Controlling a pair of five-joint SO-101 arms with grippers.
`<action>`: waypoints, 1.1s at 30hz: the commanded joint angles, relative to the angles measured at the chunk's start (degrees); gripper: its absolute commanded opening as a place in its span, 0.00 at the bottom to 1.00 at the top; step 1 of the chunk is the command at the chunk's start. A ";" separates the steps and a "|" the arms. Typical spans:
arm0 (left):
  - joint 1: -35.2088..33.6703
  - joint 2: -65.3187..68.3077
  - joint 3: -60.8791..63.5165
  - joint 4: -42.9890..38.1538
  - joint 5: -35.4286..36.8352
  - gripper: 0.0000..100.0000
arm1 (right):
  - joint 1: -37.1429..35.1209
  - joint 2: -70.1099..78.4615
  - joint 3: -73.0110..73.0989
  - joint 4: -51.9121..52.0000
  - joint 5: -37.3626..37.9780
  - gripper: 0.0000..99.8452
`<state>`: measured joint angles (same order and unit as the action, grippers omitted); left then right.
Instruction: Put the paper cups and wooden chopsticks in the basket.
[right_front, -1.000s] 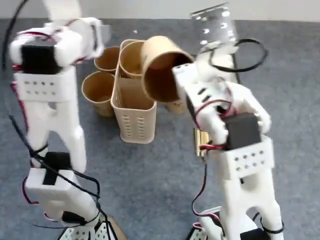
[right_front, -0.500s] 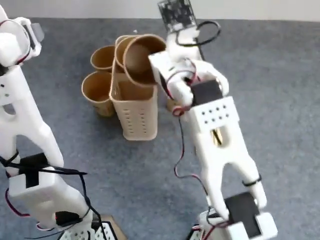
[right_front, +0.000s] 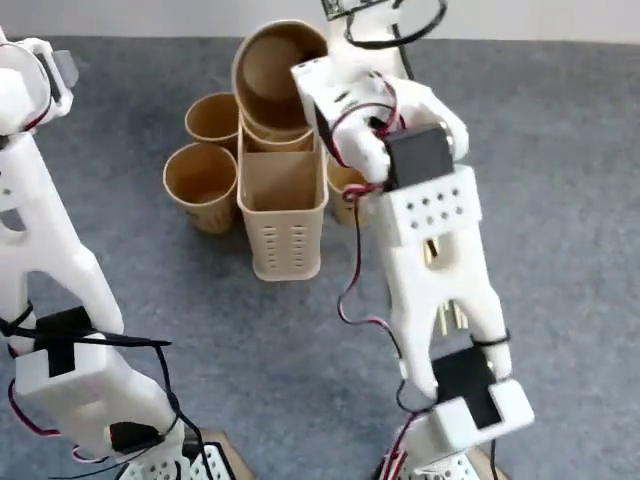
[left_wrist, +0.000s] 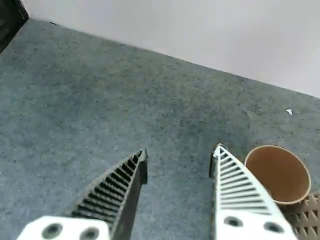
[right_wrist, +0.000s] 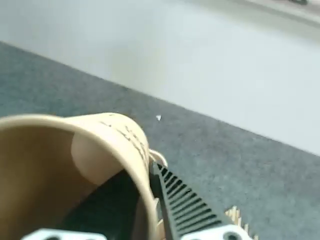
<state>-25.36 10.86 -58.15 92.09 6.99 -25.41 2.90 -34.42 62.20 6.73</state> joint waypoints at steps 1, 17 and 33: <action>-0.57 -2.07 -1.71 -0.88 -0.35 0.22 | -0.40 2.86 -2.42 0.13 0.44 0.01; -0.31 -2.07 4.26 -1.41 -0.35 0.22 | -0.66 8.40 -11.74 4.70 0.18 0.28; 3.74 -2.07 13.49 8.18 -4.92 0.23 | 10.24 9.80 -37.05 36.79 0.00 0.29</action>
<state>-23.78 10.86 -45.49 95.52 5.32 -21.10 12.04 -70.37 92.00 6.81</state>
